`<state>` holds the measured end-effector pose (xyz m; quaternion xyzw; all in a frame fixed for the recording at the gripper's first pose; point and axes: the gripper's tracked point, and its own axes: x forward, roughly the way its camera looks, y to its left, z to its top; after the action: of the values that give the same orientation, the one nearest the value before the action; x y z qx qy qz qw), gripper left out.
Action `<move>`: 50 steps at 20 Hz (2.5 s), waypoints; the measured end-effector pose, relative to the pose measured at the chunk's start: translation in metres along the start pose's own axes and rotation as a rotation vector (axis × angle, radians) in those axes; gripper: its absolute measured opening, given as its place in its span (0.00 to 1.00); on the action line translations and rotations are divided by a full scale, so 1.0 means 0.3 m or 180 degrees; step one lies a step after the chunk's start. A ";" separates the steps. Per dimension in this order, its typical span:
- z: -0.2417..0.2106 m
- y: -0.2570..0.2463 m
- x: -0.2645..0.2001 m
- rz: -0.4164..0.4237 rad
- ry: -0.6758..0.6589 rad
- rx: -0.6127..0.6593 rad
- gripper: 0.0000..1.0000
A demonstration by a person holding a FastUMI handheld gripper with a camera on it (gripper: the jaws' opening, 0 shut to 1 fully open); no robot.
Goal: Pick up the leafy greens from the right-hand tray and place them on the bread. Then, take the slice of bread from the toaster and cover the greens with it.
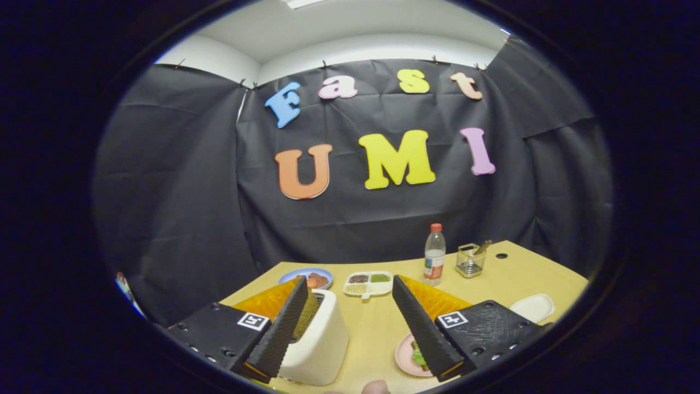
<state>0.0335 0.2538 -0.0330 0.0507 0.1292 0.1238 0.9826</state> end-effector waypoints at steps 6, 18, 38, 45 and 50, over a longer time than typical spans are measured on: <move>-0.151 0.164 0.117 0.0015 0.0395 -0.0137 0.96; -0.203 0.184 0.188 -0.0020 0.0751 0.0216 0.15; -0.081 -0.347 0.033 -0.0283 0.0258 0.0560 0.08; -0.286 -0.469 0.056 -0.0291 0.0615 0.0863 0.08; -0.371 -0.537 0.055 -0.0303 0.0728 0.0991 0.08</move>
<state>0.0563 0.1101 -0.1653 0.1814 0.2599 0.0607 0.9465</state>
